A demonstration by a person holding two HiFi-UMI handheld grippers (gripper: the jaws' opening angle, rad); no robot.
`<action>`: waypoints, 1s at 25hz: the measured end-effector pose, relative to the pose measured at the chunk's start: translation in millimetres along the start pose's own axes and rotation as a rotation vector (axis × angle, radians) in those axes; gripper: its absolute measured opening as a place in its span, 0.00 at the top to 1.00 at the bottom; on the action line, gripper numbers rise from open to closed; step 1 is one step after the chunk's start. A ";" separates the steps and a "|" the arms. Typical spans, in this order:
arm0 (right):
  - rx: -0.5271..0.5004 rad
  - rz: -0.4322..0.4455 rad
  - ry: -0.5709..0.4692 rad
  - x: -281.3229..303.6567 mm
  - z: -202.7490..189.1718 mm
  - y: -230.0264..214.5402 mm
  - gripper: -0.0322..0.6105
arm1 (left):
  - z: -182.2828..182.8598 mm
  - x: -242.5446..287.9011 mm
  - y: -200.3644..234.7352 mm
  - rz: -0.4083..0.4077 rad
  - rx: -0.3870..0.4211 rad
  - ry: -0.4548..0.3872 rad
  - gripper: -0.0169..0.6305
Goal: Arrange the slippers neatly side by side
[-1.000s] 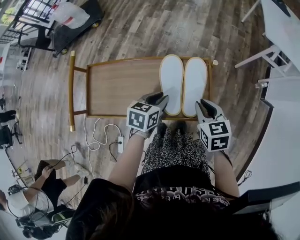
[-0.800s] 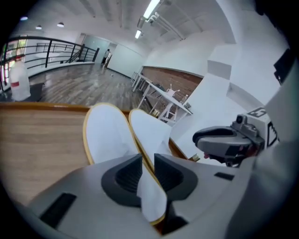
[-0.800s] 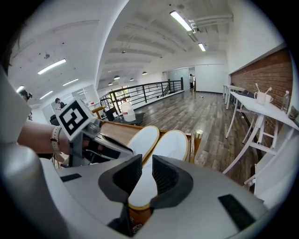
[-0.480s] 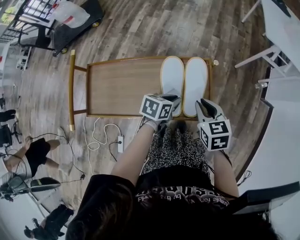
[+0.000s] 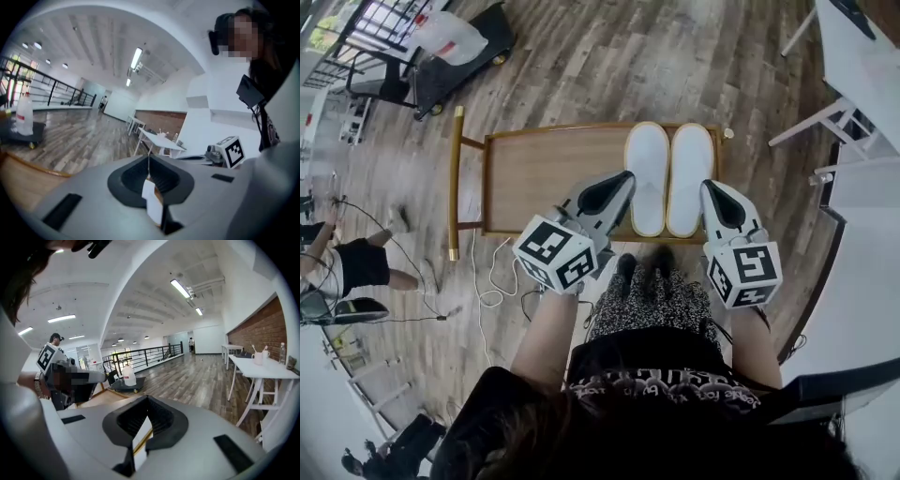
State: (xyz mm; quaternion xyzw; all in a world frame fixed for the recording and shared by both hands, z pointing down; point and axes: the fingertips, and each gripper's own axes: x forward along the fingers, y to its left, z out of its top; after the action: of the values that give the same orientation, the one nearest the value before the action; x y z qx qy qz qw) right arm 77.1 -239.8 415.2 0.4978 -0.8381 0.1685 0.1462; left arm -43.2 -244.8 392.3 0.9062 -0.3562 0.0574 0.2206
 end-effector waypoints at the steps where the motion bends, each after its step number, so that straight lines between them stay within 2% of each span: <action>1: -0.013 0.000 -0.023 -0.7 10.4 2.5 0.94 | 16.7 -8.8 0.9 0.034 0.044 -0.043 0.95; 4: -0.018 0.004 -0.087 0.7 35.3 7.9 0.94 | 57.3 -29.0 6.2 0.153 0.180 -0.164 0.97; 6: -0.019 0.006 -0.125 2.3 49.3 11.8 0.94 | 73.8 -36.5 10.4 0.206 0.215 -0.227 0.97; 8: -0.031 0.007 -0.160 3.2 62.5 18.3 0.94 | 82.3 -40.0 12.6 0.227 0.228 -0.253 0.97; 12: -0.051 -0.001 -0.229 1.7 88.5 24.5 0.94 | 82.4 -37.7 12.2 0.221 0.267 -0.224 0.97; 17: -0.083 -0.011 -0.279 -1.9 110.1 26.3 0.95 | 71.4 -38.2 20.9 0.236 0.194 -0.200 0.97; 25: -0.114 -0.027 -0.296 -7.8 114.5 29.0 0.95 | 80.3 -35.2 18.5 0.246 0.225 -0.197 0.97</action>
State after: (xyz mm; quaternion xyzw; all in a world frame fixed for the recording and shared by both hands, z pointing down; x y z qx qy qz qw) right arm 46.3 -269.7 304.8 0.5195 -0.8518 0.0434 0.0514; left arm -85.9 -270.3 317.8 0.8760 -0.4755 0.0343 0.0734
